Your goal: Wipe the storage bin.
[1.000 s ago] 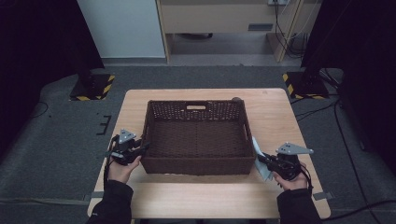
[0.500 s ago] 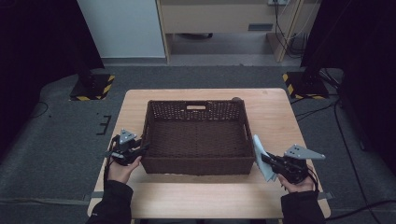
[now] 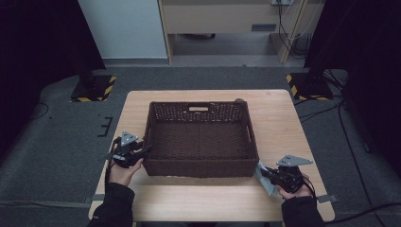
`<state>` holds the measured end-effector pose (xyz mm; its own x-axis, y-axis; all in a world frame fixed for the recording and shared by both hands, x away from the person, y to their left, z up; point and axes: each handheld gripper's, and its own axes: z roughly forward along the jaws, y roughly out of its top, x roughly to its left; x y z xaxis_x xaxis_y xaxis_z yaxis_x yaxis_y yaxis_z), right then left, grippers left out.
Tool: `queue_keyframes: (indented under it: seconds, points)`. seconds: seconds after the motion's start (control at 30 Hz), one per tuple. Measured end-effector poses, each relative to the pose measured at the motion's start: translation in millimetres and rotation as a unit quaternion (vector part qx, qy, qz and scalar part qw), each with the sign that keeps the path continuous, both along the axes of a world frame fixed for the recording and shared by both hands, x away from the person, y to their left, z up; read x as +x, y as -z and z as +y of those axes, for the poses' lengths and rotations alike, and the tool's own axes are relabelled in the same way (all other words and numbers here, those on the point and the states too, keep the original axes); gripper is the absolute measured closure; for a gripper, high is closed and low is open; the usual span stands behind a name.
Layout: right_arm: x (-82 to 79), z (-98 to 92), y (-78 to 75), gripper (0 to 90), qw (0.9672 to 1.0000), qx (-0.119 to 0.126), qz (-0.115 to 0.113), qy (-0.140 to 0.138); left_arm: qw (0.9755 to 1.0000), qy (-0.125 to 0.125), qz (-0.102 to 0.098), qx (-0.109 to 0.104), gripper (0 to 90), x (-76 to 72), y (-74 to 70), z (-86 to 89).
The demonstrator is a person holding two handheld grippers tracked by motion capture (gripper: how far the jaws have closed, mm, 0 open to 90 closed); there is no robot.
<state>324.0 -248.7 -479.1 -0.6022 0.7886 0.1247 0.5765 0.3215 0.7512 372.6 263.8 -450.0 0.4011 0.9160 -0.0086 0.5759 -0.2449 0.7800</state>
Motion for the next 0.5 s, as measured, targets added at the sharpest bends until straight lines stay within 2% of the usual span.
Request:
queue_keyframes:
  seconds: [0.03, 0.07, 0.1, 0.13, 0.17, 0.23, 0.27, 0.33, 0.37, 0.4, 0.47, 0.5]
  points:
    - [-1.1, -1.1, -4.4, 83.6, 0.9999, 0.009, -0.012, 0.005, 1.0, 0.0, 0.001, -0.002, 59.1, 0.1, 0.1, 0.1]
    - [-5.2, -5.2, -18.6, 83.6, 0.9983, 0.035, -0.046, 0.011, 1.0, 0.0, 0.001, -0.003, 59.1, 0.2, 0.2, 0.2]
    - [-5.2, -5.2, -18.6, 83.6, 0.9983, 0.035, -0.046, 0.011, 1.0, 0.0, 0.001, -0.003, 59.1, 0.1, 0.2, 0.3]
    - [-7.0, -6.3, -23.6, 83.6, 0.9973, 0.045, -0.056, 0.013, 1.0, -0.001, 0.001, -0.003, 59.1, 0.0, 0.3, 0.2]
    - [-11.0, -7.6, -32.9, 83.6, 0.9946, 0.064, -0.081, 0.012, 1.0, -0.001, 0.001, -0.002, 59.2, -0.1, 0.3, 0.1]
    - [-12.5, -7.0, -34.8, 83.6, 0.9943, 0.067, -0.083, 0.011, 1.0, -0.001, 0.002, -0.002, 59.2, -0.1, 0.2, 0.1]
    - [-12.5, -5.6, -33.5, 83.6, 0.9945, 0.063, -0.082, 0.011, 1.0, -0.001, 0.002, -0.002, 59.2, -0.1, 0.2, 0.1]
    - [-8.7, -2.2, -21.6, 83.6, 0.9976, 0.043, -0.053, 0.007, 1.0, -0.001, 0.002, -0.001, 59.3, -0.2, 0.0, -0.2]
    - [-8.7, -2.2, -21.6, 83.6, 0.9976, 0.043, -0.053, 0.007, 1.0, -0.001, 0.002, -0.001, 59.3, -0.2, 0.0, -0.2]
    - [-5.1, -0.3, -11.8, 83.6, 0.9992, 0.029, -0.028, 0.004, 1.0, -0.001, 0.002, -0.002, 59.2, 0.0, 0.1, 0.0]
    - [-2.0, 3.6, -1.9, 83.6, 0.9999, 0.015, -0.007, 0.001, 1.0, 0.0, 0.002, -0.001, 59.1, 0.1, 0.1, 0.0]
    - [-2.0, 3.6, -1.9, 83.6, 0.9999, 0.015, -0.007, 0.001, 1.0, 0.0, 0.002, -0.001, 59.1, 0.1, 0.0, -0.1]
